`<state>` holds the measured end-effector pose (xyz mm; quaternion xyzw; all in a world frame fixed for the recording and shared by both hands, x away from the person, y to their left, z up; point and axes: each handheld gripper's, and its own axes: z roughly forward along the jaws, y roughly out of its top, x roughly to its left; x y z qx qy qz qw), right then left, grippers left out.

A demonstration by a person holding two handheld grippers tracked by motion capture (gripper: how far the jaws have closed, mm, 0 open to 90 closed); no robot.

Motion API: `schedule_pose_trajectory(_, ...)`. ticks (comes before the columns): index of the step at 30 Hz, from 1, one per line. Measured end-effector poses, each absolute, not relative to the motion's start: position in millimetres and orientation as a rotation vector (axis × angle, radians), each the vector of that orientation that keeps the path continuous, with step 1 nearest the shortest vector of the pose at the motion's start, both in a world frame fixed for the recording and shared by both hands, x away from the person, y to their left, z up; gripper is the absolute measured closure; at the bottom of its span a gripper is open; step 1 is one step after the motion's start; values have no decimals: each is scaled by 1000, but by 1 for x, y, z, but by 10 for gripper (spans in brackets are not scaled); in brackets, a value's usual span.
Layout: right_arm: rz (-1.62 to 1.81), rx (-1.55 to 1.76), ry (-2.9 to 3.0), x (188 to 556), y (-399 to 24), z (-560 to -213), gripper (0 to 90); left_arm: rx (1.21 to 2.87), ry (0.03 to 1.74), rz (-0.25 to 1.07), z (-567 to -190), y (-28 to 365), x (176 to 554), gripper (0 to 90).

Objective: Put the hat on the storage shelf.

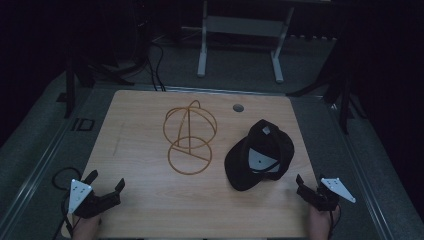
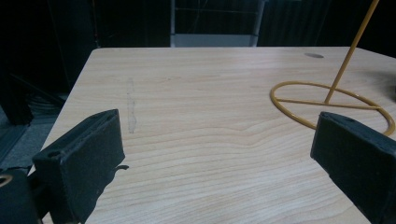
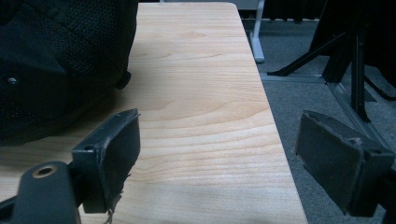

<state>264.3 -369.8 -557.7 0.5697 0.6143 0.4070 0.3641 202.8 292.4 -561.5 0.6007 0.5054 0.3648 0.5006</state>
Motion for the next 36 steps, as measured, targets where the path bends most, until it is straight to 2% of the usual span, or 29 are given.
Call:
schedule_pose_trajectory(14, 1116, 1490, 1562, 259, -375, -546, 129, 1476, 1165, 896, -560, 286, 201, 30)
schedule_pose_trajectory(16, 1139, 1487, 1561, 256, -374, -537, 128, 1463, 1160, 872, -560, 285, 201, 31)
schedule_pose_trajectory(20, 1158, 1433, 1571, 250, -369, -511, 128, 1442, 1161, 935, -556, 283, 197, 42)
schedule_pose_trajectory(29, 1264, 1323, 1610, 247, -345, -447, 124, 1524, 1152, 787, -558, 274, 201, 45)
schedule_pose_trajectory(36, 1321, 1258, 1694, 260, -313, -425, 109, 1601, 1147, 720, -558, 267, 202, 47)
